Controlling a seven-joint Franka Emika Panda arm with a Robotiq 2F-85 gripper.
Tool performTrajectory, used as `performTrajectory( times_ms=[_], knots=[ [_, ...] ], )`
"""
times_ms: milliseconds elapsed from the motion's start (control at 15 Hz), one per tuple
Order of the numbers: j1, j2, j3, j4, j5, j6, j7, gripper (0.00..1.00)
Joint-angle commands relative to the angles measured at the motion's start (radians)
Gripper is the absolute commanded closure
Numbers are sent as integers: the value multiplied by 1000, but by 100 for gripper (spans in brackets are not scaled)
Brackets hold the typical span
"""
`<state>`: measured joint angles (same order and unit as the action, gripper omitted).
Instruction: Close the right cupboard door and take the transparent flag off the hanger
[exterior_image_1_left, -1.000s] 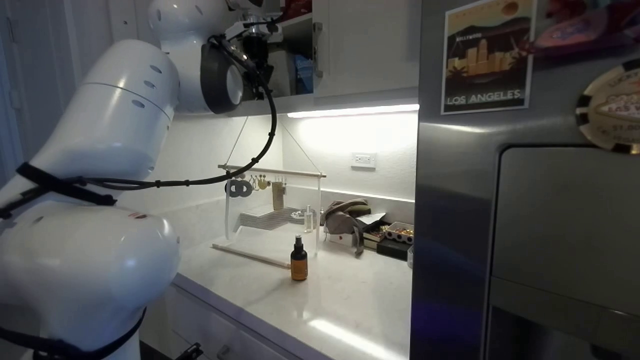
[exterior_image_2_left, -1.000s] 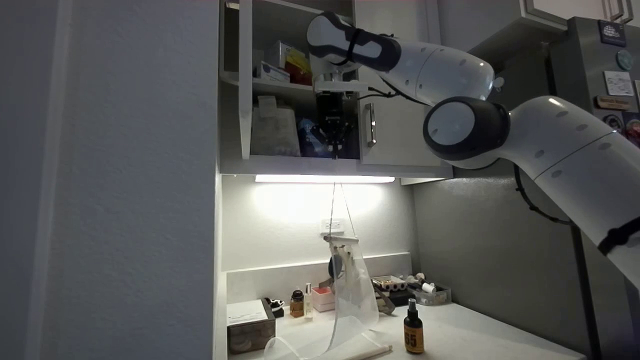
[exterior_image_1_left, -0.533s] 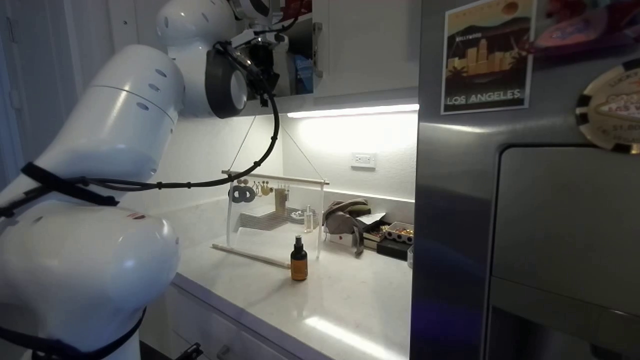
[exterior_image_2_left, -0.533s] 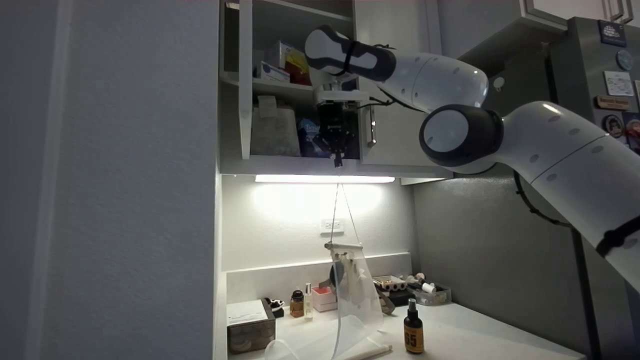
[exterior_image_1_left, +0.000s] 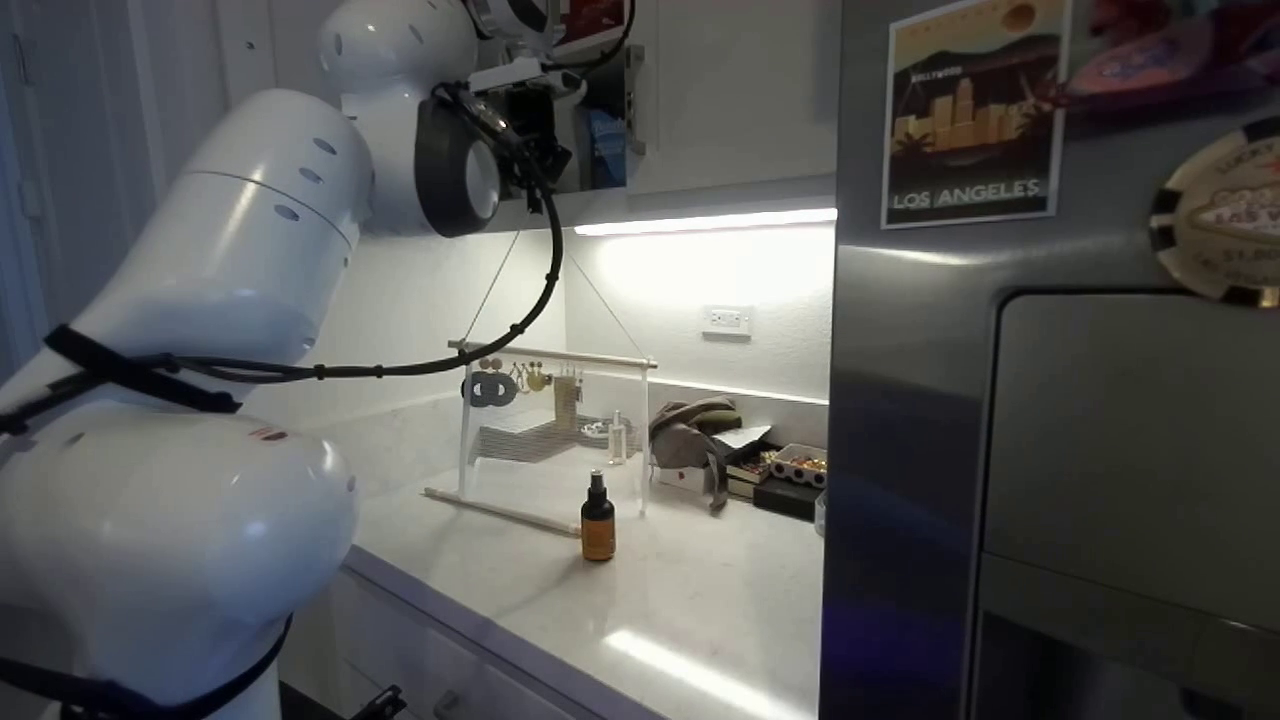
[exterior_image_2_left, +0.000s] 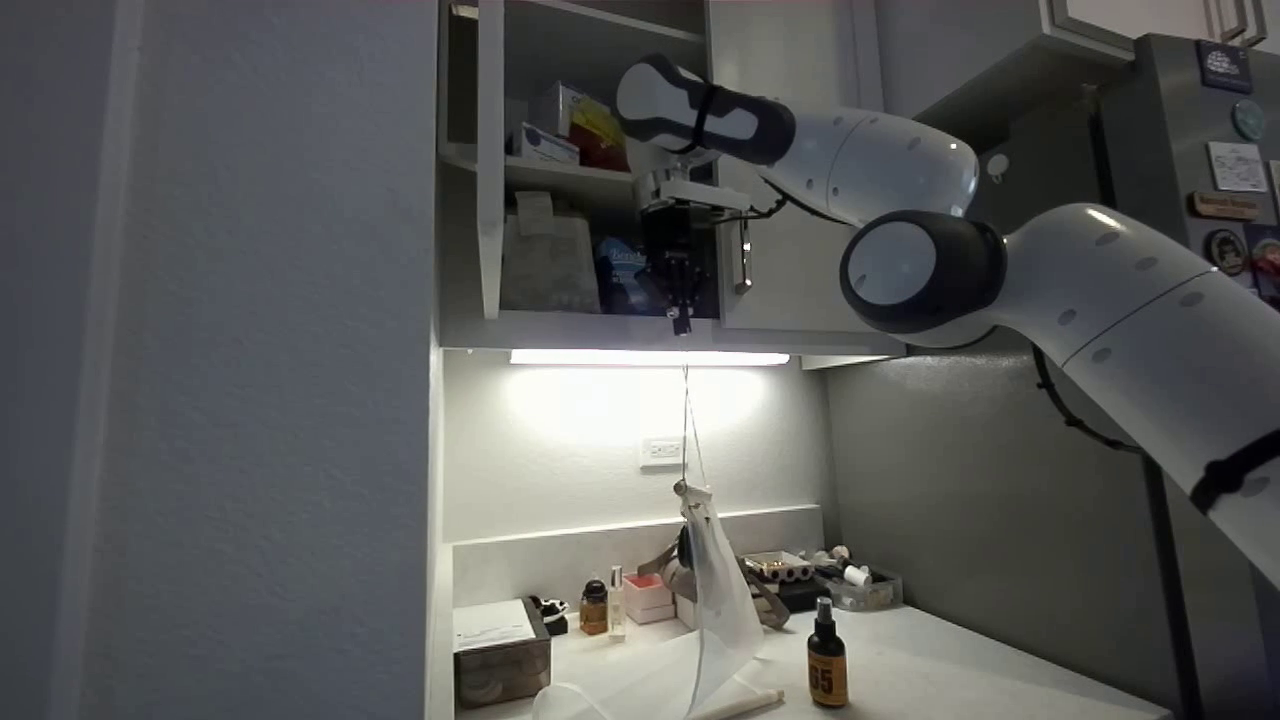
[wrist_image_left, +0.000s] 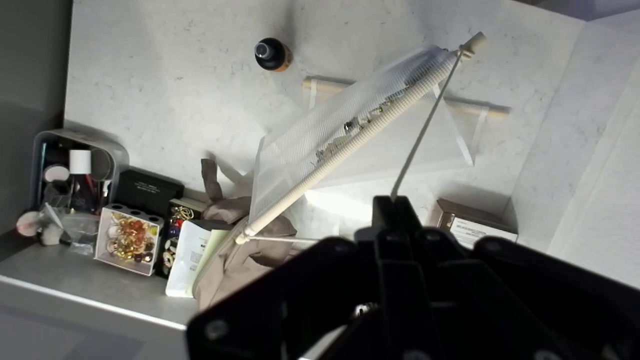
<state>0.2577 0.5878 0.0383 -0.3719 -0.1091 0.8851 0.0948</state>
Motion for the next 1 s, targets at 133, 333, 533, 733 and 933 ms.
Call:
performTrajectory(
  times_ms=[133, 333, 533, 733, 933],
  knots=[
    [-6, -9, -7, 4, 1, 0, -82, 100],
    [-2, -9, -11, 1, -8, -4, -104, 83],
    [-3, -9, -15, 2, -10, -4, -101, 59],
    [-3, -9, -18, 2, -12, -3, -96, 36],
    [-5, -9, -20, 4, -11, 0, -91, 13]
  ],
)
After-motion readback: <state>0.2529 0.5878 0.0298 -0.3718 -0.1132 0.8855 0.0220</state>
